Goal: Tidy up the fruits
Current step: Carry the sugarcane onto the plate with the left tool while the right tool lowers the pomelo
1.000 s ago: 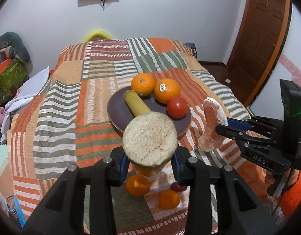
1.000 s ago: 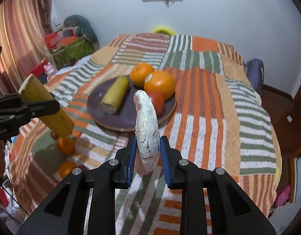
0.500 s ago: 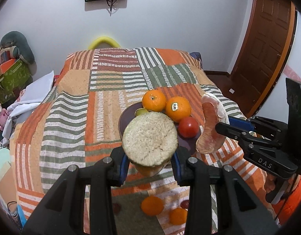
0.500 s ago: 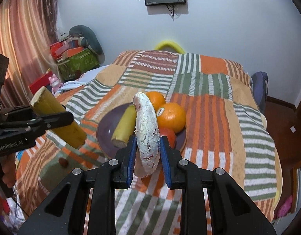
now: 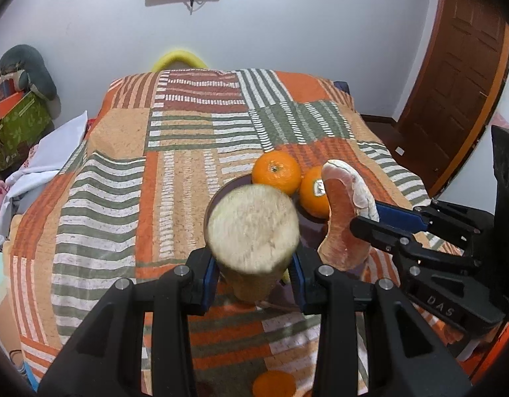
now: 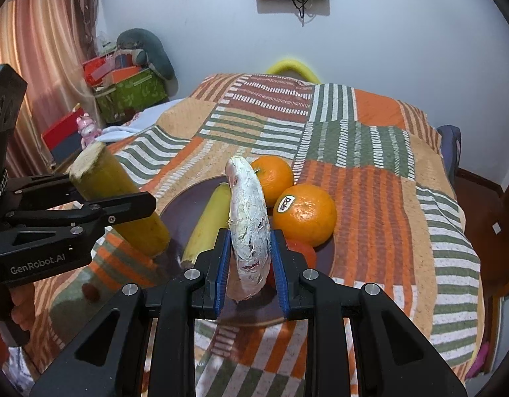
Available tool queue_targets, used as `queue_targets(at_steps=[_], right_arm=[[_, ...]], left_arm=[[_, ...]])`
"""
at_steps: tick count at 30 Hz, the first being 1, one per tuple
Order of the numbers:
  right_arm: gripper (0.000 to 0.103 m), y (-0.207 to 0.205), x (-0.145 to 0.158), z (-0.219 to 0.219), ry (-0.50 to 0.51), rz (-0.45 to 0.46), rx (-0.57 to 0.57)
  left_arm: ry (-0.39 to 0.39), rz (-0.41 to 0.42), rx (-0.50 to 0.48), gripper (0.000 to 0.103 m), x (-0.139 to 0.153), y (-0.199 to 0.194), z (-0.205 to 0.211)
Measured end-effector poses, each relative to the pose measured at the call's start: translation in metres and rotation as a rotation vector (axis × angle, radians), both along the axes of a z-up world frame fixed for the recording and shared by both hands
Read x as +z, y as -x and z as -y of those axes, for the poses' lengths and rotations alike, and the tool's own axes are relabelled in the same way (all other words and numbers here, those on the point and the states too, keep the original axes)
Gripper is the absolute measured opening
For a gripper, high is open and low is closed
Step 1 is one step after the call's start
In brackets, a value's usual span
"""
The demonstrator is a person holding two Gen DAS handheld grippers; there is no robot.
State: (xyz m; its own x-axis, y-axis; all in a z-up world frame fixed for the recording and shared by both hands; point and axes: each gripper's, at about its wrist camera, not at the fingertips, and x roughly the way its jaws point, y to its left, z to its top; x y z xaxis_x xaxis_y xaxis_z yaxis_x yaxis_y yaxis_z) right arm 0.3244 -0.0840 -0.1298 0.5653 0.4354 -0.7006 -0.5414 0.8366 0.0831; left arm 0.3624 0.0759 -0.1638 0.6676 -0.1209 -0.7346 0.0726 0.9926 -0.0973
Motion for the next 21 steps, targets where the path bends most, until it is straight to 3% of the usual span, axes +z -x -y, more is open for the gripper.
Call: queue_targets(at_steps=[12, 15, 21], right_arm=[[0.024, -0.024, -0.018, -0.017, 0.022, -0.035, 0.011], [0.024, -0.025, -0.016, -0.018, 0.047, 0.0, -0.005], [0.034, -0.023, -0.009, -0.008, 0.026, 0.011, -0.014]], left_arm=[[-0.031, 0.022, 0.009, 0.037, -0.011, -0.026, 0.005], [0.001, 0.01, 0.023, 0.038, -0.018, -0.034, 0.003], [0.017, -0.024, 0.027, 0.038, -0.029, -0.044, 0.003]])
